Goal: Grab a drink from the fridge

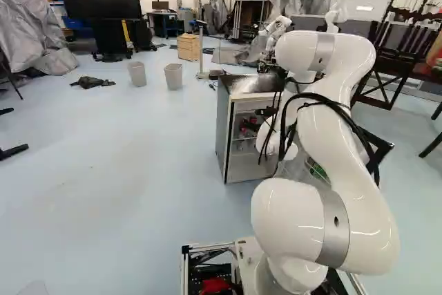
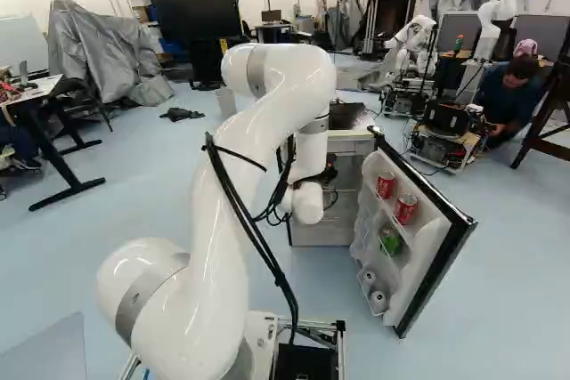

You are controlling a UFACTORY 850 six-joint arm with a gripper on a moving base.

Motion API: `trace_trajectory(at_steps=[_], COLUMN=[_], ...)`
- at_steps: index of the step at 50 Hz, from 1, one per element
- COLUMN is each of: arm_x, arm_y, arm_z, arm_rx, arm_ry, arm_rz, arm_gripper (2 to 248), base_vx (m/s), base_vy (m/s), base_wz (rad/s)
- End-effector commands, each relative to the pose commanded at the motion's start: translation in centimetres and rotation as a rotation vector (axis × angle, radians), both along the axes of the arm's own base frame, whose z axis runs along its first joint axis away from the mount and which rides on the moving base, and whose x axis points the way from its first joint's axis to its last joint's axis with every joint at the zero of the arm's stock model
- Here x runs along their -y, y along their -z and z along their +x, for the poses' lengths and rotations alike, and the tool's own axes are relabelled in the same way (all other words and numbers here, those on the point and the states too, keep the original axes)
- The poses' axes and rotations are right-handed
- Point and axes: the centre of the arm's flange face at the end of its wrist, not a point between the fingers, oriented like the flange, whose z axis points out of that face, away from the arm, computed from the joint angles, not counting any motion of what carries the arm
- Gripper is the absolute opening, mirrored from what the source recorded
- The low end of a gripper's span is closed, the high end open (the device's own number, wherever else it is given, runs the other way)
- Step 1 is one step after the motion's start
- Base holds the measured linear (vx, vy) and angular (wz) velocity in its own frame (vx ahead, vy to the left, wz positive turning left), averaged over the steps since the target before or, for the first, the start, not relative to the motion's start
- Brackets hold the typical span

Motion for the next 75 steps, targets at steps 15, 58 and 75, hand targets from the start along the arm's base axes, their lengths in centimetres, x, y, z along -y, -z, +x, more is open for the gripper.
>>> trace_trajectory(at_steps=[15, 58, 75], arm_x=[1.0, 1.2, 1.5], arm_y=[2.7, 9.0, 10.6], arm_z=[2.7, 4.2, 5.8], arm_rx=[0.018, -0.030, -0.035], arm_ry=[-0.003, -0.010, -0.017], arm_rz=[-0.008, 0.002, -0.008], arm_gripper=[247, 247, 247], base_vx=[0.000, 0.000, 0.000], base_vy=[0.000, 0.000, 0.000], base_wz=[0.000, 0.000, 0.000])
